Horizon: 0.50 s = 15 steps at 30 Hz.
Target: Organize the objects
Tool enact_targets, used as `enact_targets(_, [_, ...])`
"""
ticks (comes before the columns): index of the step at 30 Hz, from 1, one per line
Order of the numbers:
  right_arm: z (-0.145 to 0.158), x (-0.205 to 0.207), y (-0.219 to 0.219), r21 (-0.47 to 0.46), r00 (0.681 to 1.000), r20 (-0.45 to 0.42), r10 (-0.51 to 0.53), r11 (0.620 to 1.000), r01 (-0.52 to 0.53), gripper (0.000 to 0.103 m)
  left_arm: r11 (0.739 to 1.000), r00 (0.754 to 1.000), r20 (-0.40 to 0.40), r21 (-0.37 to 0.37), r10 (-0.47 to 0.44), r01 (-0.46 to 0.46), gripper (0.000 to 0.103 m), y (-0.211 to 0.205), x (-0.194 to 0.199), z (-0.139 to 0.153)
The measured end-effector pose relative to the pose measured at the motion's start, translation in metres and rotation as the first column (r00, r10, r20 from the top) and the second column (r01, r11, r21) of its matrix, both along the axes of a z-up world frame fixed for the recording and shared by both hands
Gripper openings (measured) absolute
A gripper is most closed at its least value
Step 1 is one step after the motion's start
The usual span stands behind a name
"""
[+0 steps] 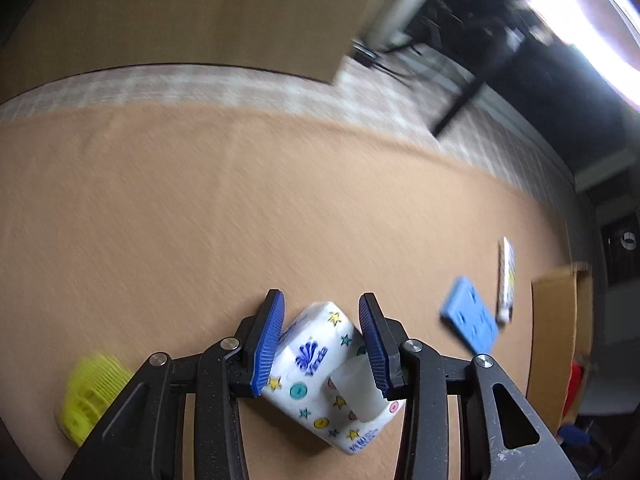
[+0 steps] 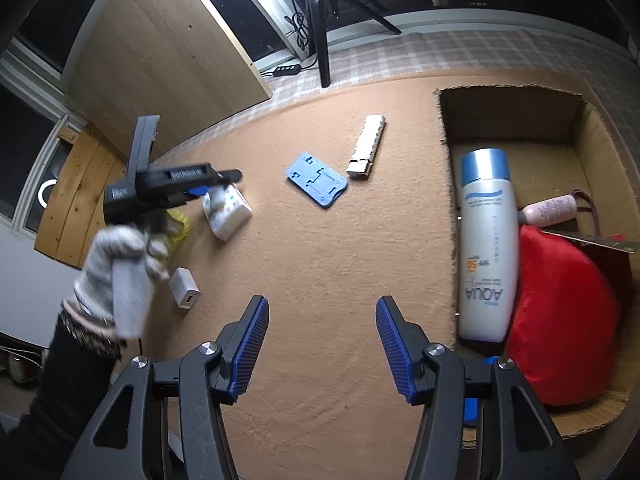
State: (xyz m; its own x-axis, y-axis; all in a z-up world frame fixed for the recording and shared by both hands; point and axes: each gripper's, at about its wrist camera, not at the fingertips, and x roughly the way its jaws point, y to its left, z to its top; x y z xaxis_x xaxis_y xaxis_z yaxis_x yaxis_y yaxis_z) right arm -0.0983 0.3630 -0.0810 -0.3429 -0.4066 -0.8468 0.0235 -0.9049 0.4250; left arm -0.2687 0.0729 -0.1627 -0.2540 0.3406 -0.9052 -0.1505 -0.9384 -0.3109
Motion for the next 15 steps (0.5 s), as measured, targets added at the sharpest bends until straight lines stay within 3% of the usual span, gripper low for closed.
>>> enact_targets(7, [-0.003, 0.004, -0.006, -0.015, 1.000, 0.008, 0.012, 1.000, -0.012, 0.052, 0.993, 0.993, -0.012, 0.022, -0.118, 0.118, 0.040, 0.035, 0.055, 0.000])
enact_targets(11, [-0.009, 0.007, -0.008, -0.018, 1.000, 0.020, 0.020, 1.000, -0.020, 0.052, 0.983, 0.986, 0.003, 0.079, -0.167, 0.166, 0.040, 0.046, 0.081, 0.000])
enact_targets(15, [-0.016, 0.009, -0.011, -0.018, 0.999, 0.033, 0.026, 1.000, -0.026, 0.052, 0.979, 0.981, -0.003, 0.066, -0.193, 0.192, 0.043, 0.054, 0.101, 0.002])
